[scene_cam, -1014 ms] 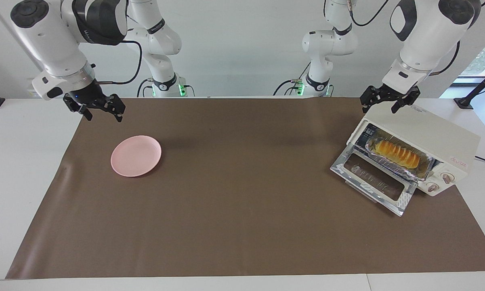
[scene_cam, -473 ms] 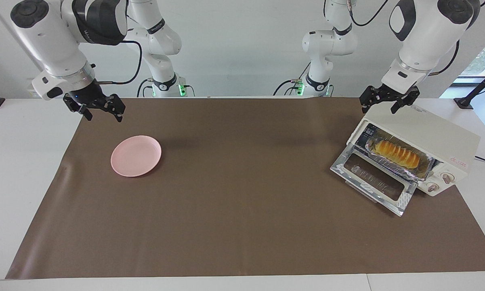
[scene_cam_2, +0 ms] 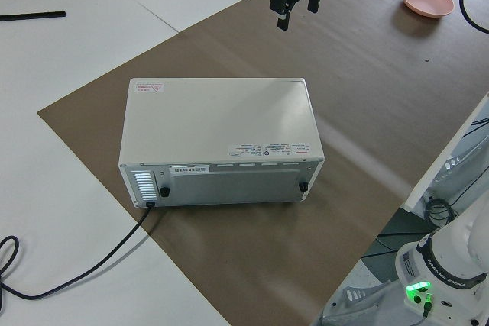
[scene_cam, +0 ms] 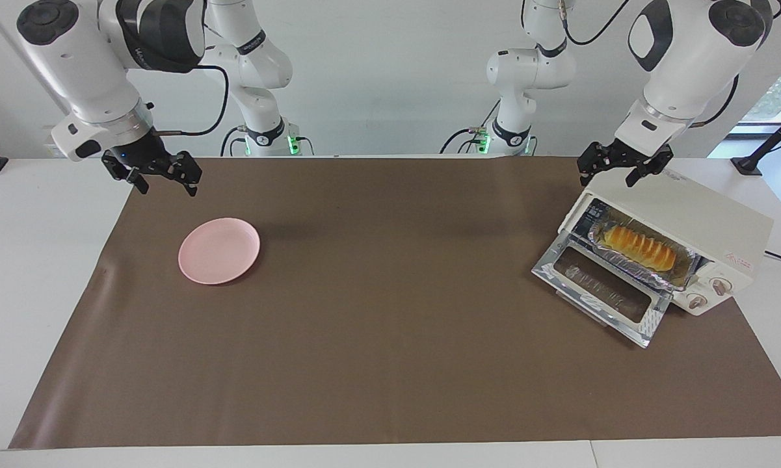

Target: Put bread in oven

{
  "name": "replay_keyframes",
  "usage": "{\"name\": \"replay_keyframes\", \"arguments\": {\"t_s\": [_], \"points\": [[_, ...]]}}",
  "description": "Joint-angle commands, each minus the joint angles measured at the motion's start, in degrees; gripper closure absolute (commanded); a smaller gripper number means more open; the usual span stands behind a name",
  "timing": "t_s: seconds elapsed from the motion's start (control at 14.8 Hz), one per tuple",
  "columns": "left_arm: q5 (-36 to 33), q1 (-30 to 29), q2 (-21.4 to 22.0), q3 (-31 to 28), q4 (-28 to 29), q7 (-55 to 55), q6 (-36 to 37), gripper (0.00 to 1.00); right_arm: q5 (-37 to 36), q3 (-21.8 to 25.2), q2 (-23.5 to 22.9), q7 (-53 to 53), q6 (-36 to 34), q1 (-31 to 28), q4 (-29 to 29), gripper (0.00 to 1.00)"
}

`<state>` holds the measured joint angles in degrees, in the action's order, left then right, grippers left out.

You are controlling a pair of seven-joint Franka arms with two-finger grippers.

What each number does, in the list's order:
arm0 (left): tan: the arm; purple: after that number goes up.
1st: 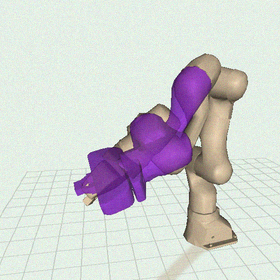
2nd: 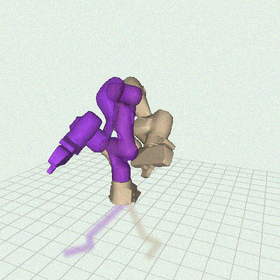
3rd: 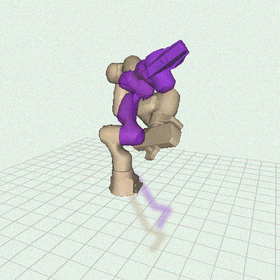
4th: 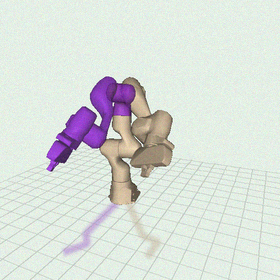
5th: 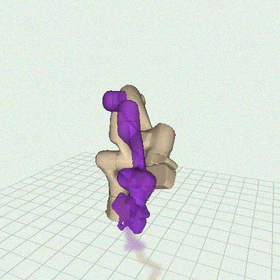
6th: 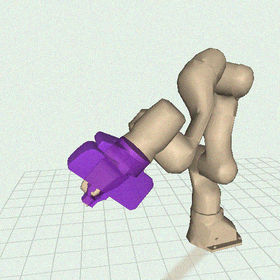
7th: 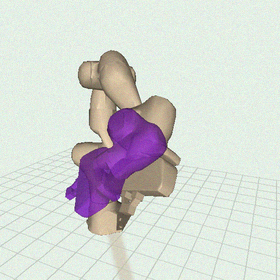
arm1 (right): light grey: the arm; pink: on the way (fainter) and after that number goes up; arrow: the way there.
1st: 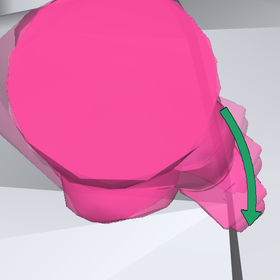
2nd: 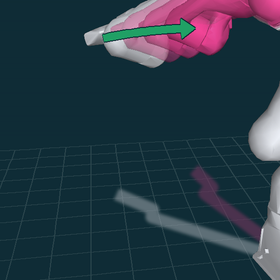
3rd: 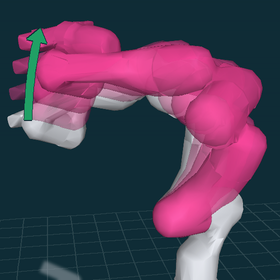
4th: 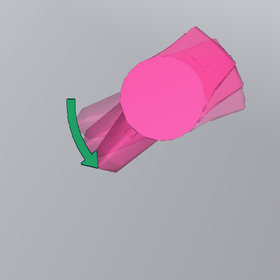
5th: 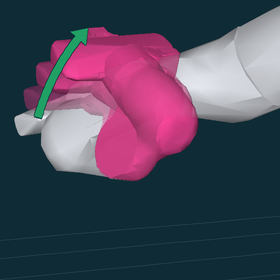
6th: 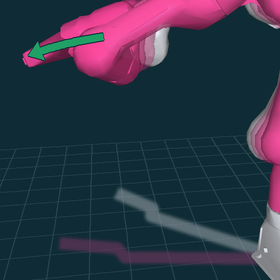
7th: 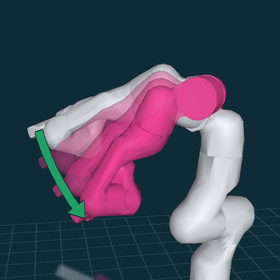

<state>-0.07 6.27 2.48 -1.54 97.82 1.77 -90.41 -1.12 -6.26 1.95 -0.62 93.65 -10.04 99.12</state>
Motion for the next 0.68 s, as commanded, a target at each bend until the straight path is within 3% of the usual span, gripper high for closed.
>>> {"name": "replay_keyframes", "arguments": {"t_s": [0.0, 0.61], "points": [[1.03, -1.35, -0.81, 0.84, -1.5, 0.96, 0.24, 0.0, 0.86, -0.6, 0.07, -0.26, -1.01, -0.77, -0.42, 0.0], [1.21, -1.35, -0.81, 0.84, -1.5, 0.96, -0.46, 0.0, 0.86, -0.6, 0.07, -0.26, -1.01, -0.77, -0.42, 0.0]]}}
